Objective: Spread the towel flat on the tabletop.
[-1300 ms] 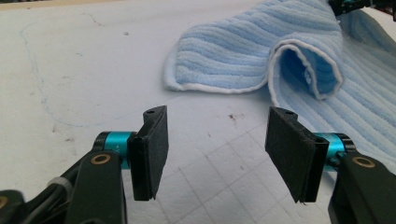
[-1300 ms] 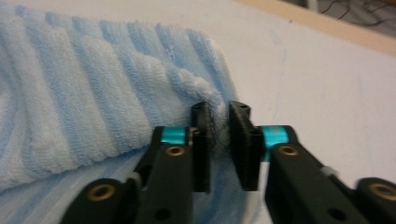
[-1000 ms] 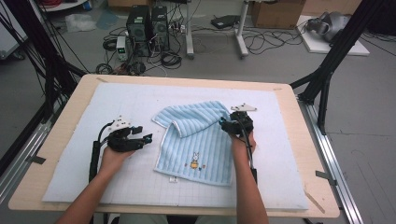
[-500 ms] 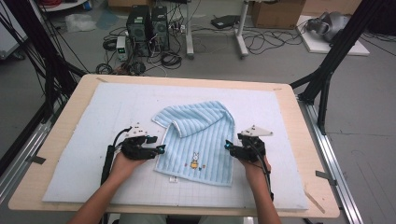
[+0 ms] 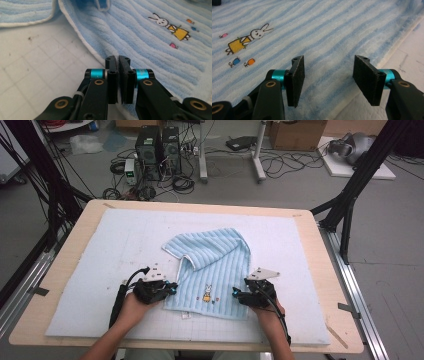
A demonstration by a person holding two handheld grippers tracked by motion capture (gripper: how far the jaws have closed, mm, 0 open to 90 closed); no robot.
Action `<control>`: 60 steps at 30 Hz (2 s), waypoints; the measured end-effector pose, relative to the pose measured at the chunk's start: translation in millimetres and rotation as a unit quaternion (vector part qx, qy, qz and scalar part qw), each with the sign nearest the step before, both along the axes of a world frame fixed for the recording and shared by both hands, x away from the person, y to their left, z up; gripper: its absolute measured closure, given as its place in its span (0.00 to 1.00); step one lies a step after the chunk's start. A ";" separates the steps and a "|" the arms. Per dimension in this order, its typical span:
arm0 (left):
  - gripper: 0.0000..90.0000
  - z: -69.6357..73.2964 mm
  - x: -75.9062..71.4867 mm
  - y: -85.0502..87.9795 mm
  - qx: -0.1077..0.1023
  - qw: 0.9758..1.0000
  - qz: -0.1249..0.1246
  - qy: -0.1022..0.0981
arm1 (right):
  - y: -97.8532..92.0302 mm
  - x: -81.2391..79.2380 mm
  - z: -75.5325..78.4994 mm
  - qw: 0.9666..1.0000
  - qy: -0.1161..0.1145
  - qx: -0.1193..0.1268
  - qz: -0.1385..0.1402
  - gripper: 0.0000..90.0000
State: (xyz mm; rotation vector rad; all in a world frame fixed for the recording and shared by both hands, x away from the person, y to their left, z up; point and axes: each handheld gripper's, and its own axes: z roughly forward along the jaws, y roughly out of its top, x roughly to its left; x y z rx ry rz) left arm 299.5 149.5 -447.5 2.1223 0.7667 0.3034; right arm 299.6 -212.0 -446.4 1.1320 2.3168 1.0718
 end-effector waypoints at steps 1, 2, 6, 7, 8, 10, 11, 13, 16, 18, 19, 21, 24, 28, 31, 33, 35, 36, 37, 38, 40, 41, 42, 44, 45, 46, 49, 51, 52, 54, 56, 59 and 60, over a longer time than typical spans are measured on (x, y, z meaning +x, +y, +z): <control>0.95 0.4 -3.5 4.4 0.000 1.000 -0.003 0.002 | 1.0 -0.2 1.5 1.000 -0.002 0.004 -0.001 0.46; 0.95 0.9 -7.5 8.4 -0.001 1.000 -0.003 0.006 | 1.7 0.3 2.9 1.000 -0.007 0.007 0.002 0.46; 0.95 1.6 -24.1 20.4 -0.007 1.000 -0.012 0.022 | 9.2 1.7 4.5 1.000 -0.004 0.013 0.014 0.47; 0.95 1.7 -28.2 22.4 -0.009 1.000 -0.016 0.026 | 12.0 2.0 3.5 1.000 -0.004 0.009 0.020 0.47; 0.95 1.7 -32.0 23.9 -0.012 0.999 -0.020 0.030 | 15.1 2.3 2.2 1.000 0.001 0.009 0.026 0.48; 0.95 1.6 -38.6 26.1 -0.018 0.999 -0.029 0.037 | 21.1 2.9 -0.3 0.999 0.008 0.000 0.038 0.50; 0.95 1.8 -41.3 27.4 -0.020 0.998 -0.034 0.040 | 23.6 2.6 -1.3 0.999 0.010 -0.004 0.040 0.51; 0.95 1.9 -45.4 28.9 -0.030 0.998 -0.041 0.048 | 24.4 1.9 -0.8 0.999 0.014 -0.001 0.046 0.61; 0.93 2.6 -46.7 29.6 -0.037 0.997 -0.046 0.052 | 21.7 -0.6 1.6 0.998 0.026 -0.002 0.058 0.87; 0.85 4.1 -44.4 30.0 -0.042 0.997 -0.037 0.048 | 19.6 -3.6 3.3 0.997 0.039 -0.003 0.073 0.94; 0.78 5.6 -42.4 31.1 -0.045 0.998 -0.029 0.043 | 18.4 -5.8 3.7 0.996 0.041 -0.002 0.080 0.95; 0.63 9.5 -37.1 34.1 -0.059 0.998 -0.004 0.032 | 14.7 -11.8 4.3 0.994 0.053 0.003 0.091 0.95; 0.53 16.4 -25.4 39.6 -0.080 0.996 0.035 0.017 | 8.8 -21.6 4.8 0.992 0.061 0.007 0.108 0.95; 0.48 28.5 -6.0 46.6 -0.104 0.992 0.075 -0.004 | 0.3 -37.9 7.0 0.987 0.082 0.006 0.137 0.95; 0.48 35.9 8.2 46.2 -0.112 0.990 0.081 -0.010 | -4.8 -46.4 8.9 0.981 0.104 0.012 0.161 0.93; 0.48 36.9 18.6 42.7 -0.116 0.990 0.083 -0.004 | -7.4 -47.2 10.7 0.981 0.098 0.029 0.167 0.86; 0.48 34.7 30.2 38.0 -0.112 0.990 0.087 0.002 | -8.2 -44.4 13.6 0.982 0.085 0.053 0.158 0.69; 0.48 32.6 35.8 35.0 -0.113 0.989 0.093 0.005 | -8.0 -40.6 14.7 0.985 0.074 0.064 0.141 0.65; 0.48 30.3 41.6 31.9 -0.110 0.989 0.096 0.011 | -7.2 -36.0 15.6 0.987 0.067 0.073 0.128 0.61; 0.47 28.0 47.2 28.4 -0.107 0.989 0.098 0.013 | -4.7 -31.0 16.3 0.990 0.052 0.072 0.113 0.55; 0.47 23.8 55.7 20.2 -0.102 0.989 0.105 0.014 | 3.2 -18.9 16.4 0.993 0.037 0.068 0.084 0.52; 0.47 21.7 59.8 16.4 -0.096 0.990 0.104 0.018 | 9.0 -13.2 16.2 0.995 0.030 0.064 0.074 0.52; 0.47 19.1 63.6 12.1 -0.091 0.990 0.106 0.020 | 15.8 -8.2 15.5 0.995 0.024 0.059 0.074 0.52; 0.47 13.3 71.3 5.2 -0.080 0.990 0.109 0.028 | 30.5 0.4 13.5 0.996 0.016 0.044 0.076 0.52; 0.47 10.5 74.4 2.9 -0.076 0.991 0.112 0.025 | 37.7 4.3 12.0 0.996 0.013 0.035 0.082 0.54; 0.47 7.3 76.5 0.4 -0.081 0.989 0.119 0.023 | 44.1 7.1 10.2 0.996 0.009 0.022 0.085 0.57; 0.47 -1.8 80.3 -5.1 -0.066 0.990 0.124 0.028 | 57.8 14.3 2.0 0.995 0.021 -0.003 0.096 0.69; 0.49 -3.9 79.5 -9.0 -0.046 0.991 0.123 0.022 | 59.8 14.4 1.2 0.994 0.018 -0.007 0.105 0.81; 0.53 -3.8 78.8 -10.0 -0.044 0.992 0.118 0.020 | 59.1 14.2 1.3 0.994 0.021 -0.004 0.108 0.87; 0.61 -3.3 77.7 -10.1 -0.038 0.993 0.108 0.019 | 58.1 13.0 1.5 0.992 0.035 0.006 0.119 0.93; 0.73 -2.5 76.2 -8.9 -0.025 0.995 0.095 0.014 | 57.3 11.0 2.1 0.989 0.050 0.014 0.138 0.94; 0.85 0.4 72.9 -5.5 -0.015 0.996 0.081 0.017 | 56.9 5.1 1.5 0.980 0.074 0.034 0.180 0.94; 0.86 1.5 71.2 -4.0 -0.009 0.997 0.076 0.015 | 57.1 1.4 1.7 0.977 0.082 0.037 0.193 0.94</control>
